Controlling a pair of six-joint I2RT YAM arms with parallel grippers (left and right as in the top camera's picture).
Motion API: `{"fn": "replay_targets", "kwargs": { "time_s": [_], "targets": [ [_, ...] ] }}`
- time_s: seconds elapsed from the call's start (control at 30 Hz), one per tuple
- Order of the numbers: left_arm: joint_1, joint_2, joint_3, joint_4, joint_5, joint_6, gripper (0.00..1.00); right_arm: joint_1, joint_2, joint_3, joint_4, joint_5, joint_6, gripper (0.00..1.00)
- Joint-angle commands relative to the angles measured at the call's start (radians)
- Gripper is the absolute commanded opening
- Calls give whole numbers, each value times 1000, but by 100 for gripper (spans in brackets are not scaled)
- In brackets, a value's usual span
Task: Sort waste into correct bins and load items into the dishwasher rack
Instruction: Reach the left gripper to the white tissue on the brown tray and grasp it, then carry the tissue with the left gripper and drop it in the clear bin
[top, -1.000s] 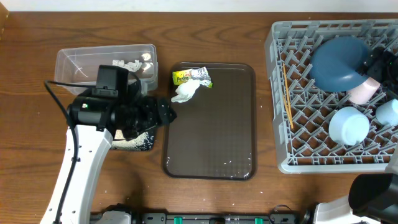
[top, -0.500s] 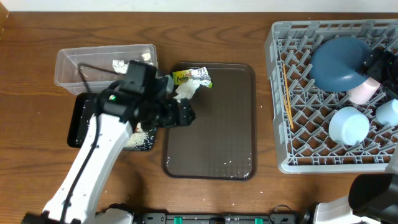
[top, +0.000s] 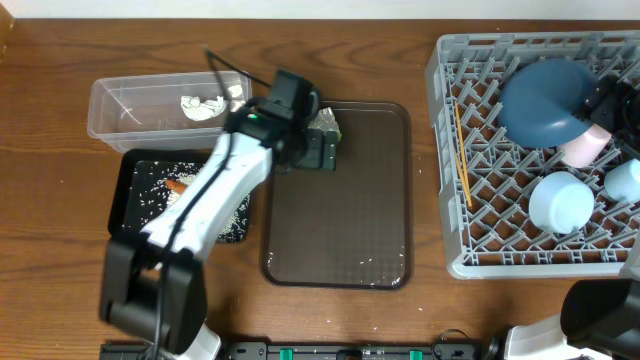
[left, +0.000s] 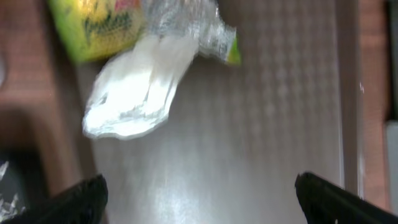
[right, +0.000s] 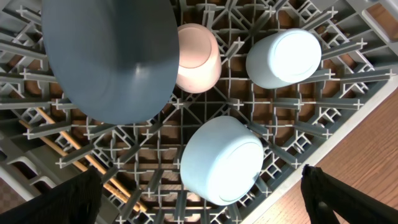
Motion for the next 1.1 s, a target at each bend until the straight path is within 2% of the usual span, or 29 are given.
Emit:
{"fn": "replay_targets", "kwargs": {
  "time_s": [0.0, 0.13, 0.43, 0.73, 0.87, 1.07],
  "targets": [
    [-9, 37, 9, 82, -111, -26, 98, -6, 9, -2, -2, 0, 5, 99],
    [-5, 51, 9, 134, -202, -84, 98, -6, 9, -2, -2, 0, 5, 99],
    [-19, 93, -13, 135, -207, 112, 92, -6, 9, -2, -2, 0, 5, 99],
    [-19, 180, -13, 167, -281, 115, 92, -6, 9, -2, -2, 0, 5, 99],
    [-19, 214, -13, 194, -281, 114, 84, -6, 9, -2, -2, 0, 5, 99],
    [-19, 267, -13, 219, -281, 114, 82, -6, 9, -2, -2, 0, 5, 99]
  ]
}}
